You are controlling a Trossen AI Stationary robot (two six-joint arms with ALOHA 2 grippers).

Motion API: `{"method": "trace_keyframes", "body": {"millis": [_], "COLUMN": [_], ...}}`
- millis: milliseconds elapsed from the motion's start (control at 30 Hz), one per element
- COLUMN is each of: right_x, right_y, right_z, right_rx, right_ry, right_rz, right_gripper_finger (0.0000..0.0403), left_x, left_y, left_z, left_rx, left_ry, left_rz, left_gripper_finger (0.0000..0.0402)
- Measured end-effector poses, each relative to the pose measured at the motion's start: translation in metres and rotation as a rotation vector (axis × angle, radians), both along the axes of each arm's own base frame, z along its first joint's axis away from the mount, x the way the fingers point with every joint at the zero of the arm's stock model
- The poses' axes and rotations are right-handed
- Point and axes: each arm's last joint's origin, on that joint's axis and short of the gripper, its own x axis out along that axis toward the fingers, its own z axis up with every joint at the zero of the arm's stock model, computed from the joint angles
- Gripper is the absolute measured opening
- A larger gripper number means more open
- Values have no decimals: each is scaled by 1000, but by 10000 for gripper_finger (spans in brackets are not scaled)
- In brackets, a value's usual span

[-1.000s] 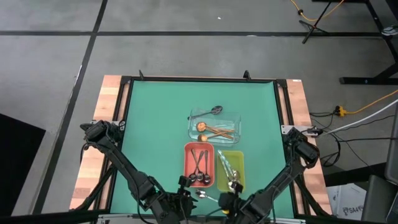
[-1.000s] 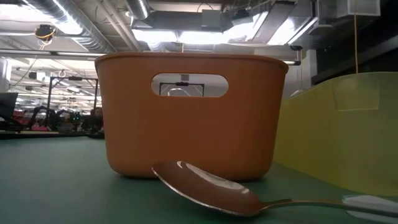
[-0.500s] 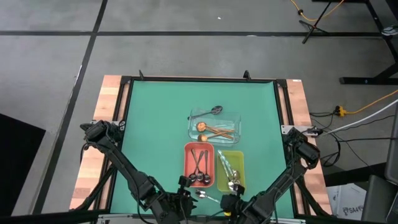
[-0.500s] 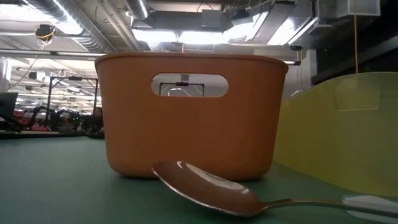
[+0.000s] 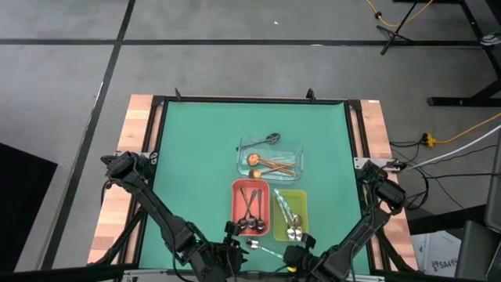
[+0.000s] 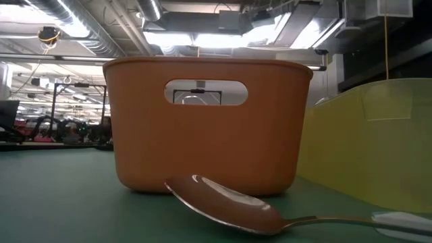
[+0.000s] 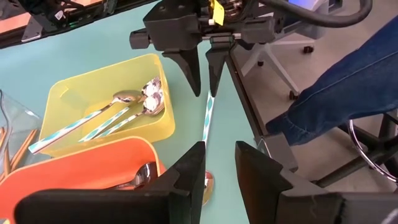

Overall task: Sort silverware by color (type)
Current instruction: Put the blue patterned spoon into the yellow bin

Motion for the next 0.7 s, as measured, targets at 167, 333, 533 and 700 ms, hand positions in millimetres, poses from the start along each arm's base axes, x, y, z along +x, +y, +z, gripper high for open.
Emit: {"method": "trace_keyframes", "body": {"millis": [167,333,533,700], "right_x": [-1,-4,-3,-2], "right_y": [3,8,10,11], "right_z": [-4,-11,-17,-22], "right_rx": [2,1,-3,-13], "right_ry": [0,-1,16,20], "right_rz": [7,19,36,57], "right_gripper_finger": [99,99,99,99], "left_x": [0,0,0,0], "left_y": [0,0,0,0], "left_z": [0,0,0,0], "left_rx": [2,3,3,3], "left_ry": [0,1,1,0], "left_rz": [-2,-2,-1,-1], "left_gripper_finger": [82,82,82,82]}}
